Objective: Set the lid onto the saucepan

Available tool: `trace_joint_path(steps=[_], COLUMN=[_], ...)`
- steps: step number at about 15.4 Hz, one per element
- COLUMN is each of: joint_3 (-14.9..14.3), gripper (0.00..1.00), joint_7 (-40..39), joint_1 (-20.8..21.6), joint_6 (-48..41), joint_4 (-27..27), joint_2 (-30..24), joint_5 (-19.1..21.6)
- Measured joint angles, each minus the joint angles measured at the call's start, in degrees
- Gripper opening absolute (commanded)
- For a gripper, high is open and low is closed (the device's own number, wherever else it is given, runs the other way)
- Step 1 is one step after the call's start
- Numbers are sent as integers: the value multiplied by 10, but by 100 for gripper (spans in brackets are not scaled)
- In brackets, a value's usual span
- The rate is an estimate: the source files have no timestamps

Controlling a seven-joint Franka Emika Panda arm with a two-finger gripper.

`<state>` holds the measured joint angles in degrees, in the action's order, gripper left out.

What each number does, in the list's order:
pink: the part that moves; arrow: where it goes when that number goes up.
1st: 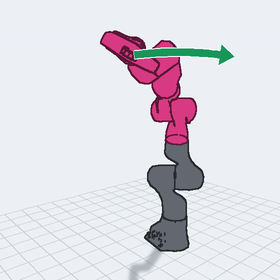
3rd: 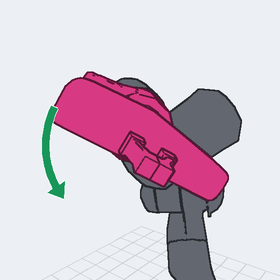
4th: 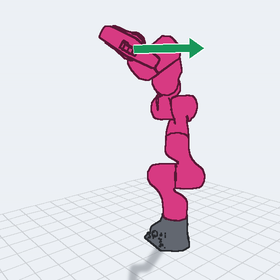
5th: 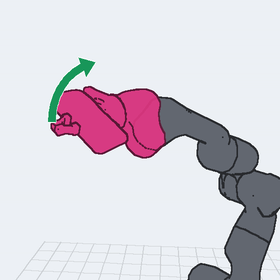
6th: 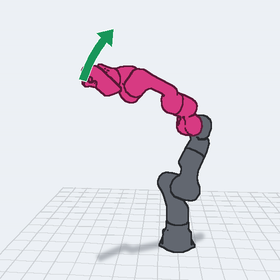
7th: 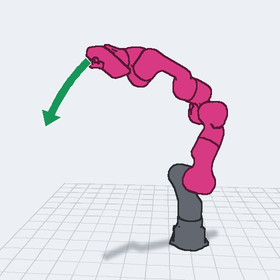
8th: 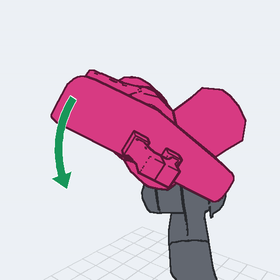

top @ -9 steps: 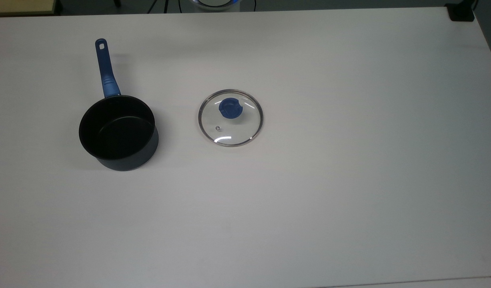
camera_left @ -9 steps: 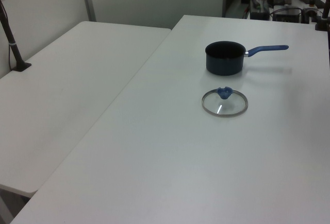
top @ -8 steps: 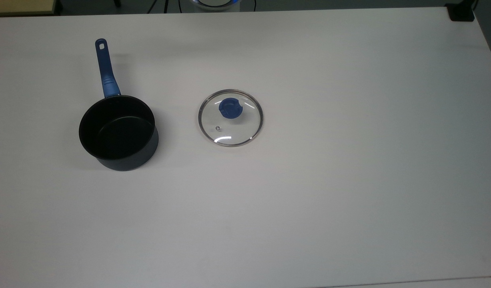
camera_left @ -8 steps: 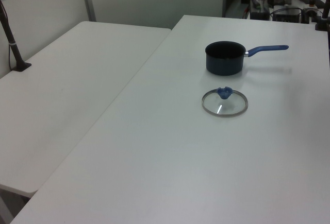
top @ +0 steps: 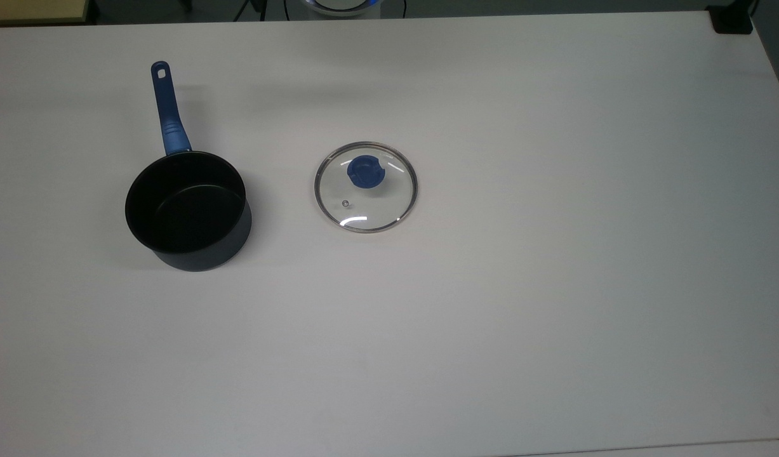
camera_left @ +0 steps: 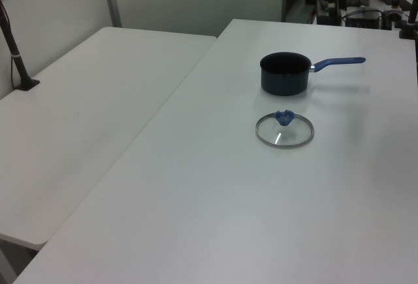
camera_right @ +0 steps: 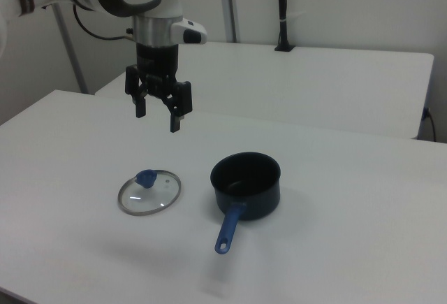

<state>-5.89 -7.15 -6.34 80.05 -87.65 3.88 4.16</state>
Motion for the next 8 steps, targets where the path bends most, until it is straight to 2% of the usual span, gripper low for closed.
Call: trace_joint_path(steps=[5,8], joint_3=[1,2], gripper=[100,100], joint_7=[65,71], joint_1=[13,54], joint_6=[86,177], joint_4=[-8,-72], joint_2=[22,25], joint_5=[13,13])
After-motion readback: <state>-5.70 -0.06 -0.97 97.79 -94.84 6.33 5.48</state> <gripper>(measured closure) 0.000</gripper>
